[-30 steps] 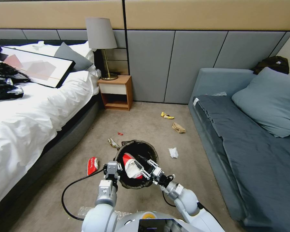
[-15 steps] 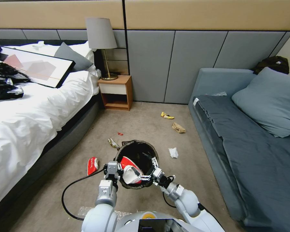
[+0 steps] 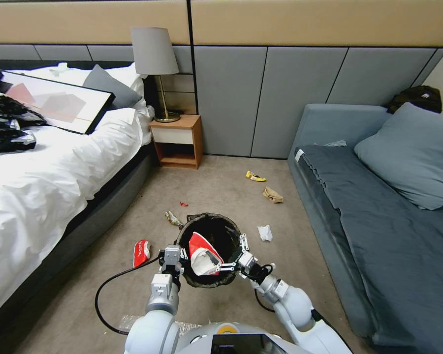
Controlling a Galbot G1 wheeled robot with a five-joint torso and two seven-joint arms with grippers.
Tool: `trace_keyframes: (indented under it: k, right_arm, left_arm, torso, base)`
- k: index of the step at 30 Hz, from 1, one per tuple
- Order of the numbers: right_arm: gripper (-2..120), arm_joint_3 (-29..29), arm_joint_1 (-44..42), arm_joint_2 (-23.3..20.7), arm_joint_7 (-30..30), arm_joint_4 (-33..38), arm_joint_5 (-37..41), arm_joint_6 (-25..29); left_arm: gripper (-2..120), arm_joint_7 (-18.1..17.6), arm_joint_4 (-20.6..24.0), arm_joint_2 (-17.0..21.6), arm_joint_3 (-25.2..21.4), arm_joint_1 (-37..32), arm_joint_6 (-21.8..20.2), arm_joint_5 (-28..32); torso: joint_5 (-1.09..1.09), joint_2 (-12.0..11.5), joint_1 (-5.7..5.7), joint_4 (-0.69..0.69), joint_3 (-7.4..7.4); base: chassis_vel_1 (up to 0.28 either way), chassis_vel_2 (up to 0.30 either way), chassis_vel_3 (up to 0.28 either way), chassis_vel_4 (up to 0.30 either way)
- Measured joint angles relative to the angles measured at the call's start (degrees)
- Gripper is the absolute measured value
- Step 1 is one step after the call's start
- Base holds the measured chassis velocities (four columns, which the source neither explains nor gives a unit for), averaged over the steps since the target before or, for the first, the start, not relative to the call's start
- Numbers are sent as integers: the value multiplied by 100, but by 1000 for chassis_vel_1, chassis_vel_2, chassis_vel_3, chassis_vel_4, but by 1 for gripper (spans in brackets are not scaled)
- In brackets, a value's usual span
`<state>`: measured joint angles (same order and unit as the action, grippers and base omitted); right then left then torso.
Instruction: Pick up the trash bin, then pick up the garbage from the floor and place it into the trash bin.
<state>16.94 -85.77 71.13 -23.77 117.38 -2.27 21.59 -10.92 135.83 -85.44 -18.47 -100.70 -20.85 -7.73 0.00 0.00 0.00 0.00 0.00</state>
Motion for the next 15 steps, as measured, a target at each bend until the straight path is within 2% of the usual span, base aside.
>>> trace_keyframes:
  k: [15]
  right_arm:
    - [100, 460, -15, -396, 127, -241, -14, -49]
  left_arm:
    - [1, -1, 74, -6, -34, -38, -6, 44]
  torso:
    - [0, 0, 0, 0, 0]
  base:
    - [0, 0, 0, 0]
